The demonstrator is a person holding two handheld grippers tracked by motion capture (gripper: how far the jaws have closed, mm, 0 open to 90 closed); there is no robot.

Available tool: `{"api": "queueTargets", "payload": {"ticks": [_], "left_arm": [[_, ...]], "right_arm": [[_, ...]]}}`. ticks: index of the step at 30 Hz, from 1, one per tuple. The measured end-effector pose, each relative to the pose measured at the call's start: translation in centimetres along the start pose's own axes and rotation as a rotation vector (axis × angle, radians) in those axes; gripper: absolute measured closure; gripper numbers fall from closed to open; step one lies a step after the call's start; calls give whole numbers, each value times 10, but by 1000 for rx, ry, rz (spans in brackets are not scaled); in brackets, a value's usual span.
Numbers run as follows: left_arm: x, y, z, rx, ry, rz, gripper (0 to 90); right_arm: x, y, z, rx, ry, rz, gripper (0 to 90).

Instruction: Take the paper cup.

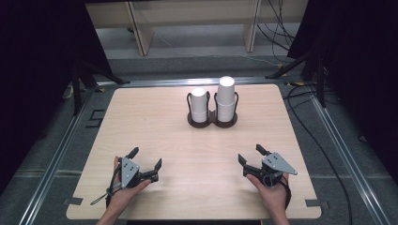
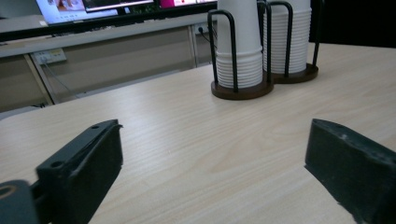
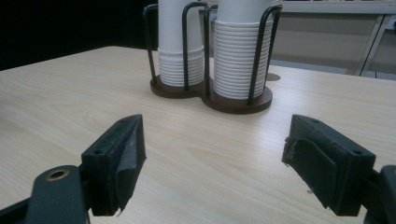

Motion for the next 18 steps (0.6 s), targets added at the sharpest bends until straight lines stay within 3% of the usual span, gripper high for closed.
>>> {"api": "queueTargets", "payload": {"ticks": [2, 4, 5, 7, 8, 10, 11, 15, 16, 18], "left_arm": [[0, 1, -2, -6, -5, 1, 54], [0, 2, -7, -13, -11, 8, 55], [-1, 4, -11, -19, -18, 18, 54], [-2, 9, -17, -18, -12, 38, 55], [-3, 13, -20, -21, -9, 55, 55], [-8, 22, -27, -28, 3, 93, 65], [-10, 26, -29, -12, 20, 103, 69], [-20, 51, -40, 1, 52, 165, 81], [-22, 58, -43, -8, 54, 180, 92], [-24, 77, -49, 22, 64, 195, 118]], "right_arm": [[3, 0, 0, 10, 13, -9, 214], [3, -1, -3, 7, -5, -3, 221], [6, 0, -6, 4, 4, -37, 229], [5, 1, -9, -12, -17, -35, 235], [7, 2, -11, -15, 16, -53, 240], [8, 4, -16, -10, 13, -65, 254], [6, 5, -18, -8, -18, -42, 259], [9, 11, -27, -2, -14, -58, 266], [9, 14, -33, -14, -21, -45, 268], [13, 22, -47, -27, -20, -68, 273]]}}
Point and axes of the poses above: each handheld gripper's, and its own axes: y roughly forward along the jaws, z roughly out of its underside, x roughly to its left, the point moved 8 cm from there along y, roughly forward along the jaws, and after that the axes turned 11 degrees about x, right-handed, at the moved point
